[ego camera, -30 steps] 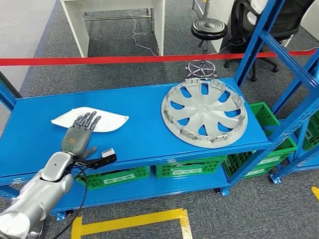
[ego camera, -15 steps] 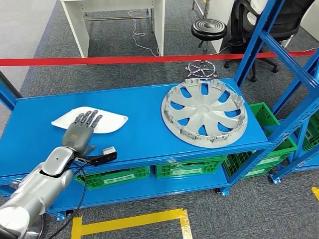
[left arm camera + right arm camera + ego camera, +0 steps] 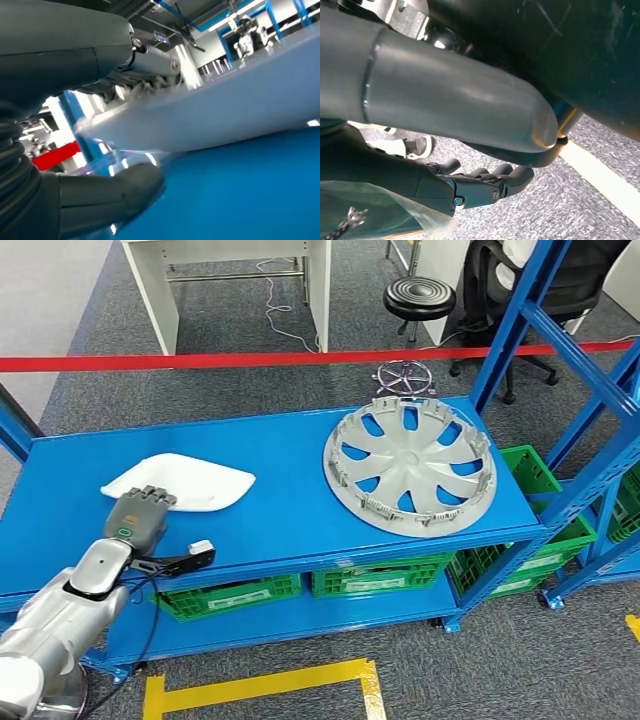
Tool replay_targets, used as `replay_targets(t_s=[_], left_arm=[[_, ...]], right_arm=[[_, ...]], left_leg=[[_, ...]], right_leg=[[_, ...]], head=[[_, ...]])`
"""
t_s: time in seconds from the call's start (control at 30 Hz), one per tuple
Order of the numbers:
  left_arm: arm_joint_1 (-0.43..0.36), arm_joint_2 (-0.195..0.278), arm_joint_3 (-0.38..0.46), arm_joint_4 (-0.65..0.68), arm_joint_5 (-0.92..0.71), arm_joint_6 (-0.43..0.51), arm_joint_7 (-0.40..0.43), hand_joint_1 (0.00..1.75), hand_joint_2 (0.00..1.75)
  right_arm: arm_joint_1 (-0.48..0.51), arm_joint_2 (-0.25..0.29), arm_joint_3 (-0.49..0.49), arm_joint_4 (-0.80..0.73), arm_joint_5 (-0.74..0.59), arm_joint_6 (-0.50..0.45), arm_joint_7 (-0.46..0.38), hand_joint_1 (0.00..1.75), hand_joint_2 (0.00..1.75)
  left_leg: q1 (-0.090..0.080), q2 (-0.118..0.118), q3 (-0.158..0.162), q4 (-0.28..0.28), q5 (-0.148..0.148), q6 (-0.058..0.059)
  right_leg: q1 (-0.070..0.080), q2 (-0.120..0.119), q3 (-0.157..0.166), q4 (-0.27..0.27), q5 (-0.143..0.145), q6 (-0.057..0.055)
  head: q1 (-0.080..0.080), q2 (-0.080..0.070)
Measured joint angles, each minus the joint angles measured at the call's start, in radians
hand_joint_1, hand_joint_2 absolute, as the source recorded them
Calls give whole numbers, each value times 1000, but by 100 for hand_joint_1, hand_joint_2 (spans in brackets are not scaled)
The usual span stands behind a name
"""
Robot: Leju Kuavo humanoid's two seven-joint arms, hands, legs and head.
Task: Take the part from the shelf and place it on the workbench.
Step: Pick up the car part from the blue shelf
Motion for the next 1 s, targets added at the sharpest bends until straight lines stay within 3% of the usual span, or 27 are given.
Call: replay_targets(t_s=[0.37, 0.77, 0.9, 1.0], left_arm=[[-14, 32, 0, 6, -2, -13, 7, 175, 175], [5, 60, 10, 7, -11, 75, 30, 175, 175], [22, 69, 19, 7, -6, 154, 13, 175, 175], [47, 77, 47, -4, 22, 247, -54, 175, 175]], right_arm=[[1, -3, 6, -3, -2, 4, -71, 0, 0], [-1, -8, 13, -12, -2, -7, -107, 0, 0], [-1, -9, 17, -14, -2, -16, -116, 0, 0], [-2, -10, 22, -14, -3, -16, -119, 0, 0]], left_leg=[[0, 0, 0, 0, 0, 0], [0, 0, 0, 0, 0, 0], [0, 0, 0, 0, 0, 0], [0, 0, 0, 0, 0, 0]], right_leg=[[0, 0, 0, 0, 0, 0], [0, 0, 0, 1, 0, 0], [0, 0, 0, 1, 0, 0], [0, 0, 0, 1, 0, 0]], head=[[0, 0], [0, 0], [0, 0], [0, 0]])
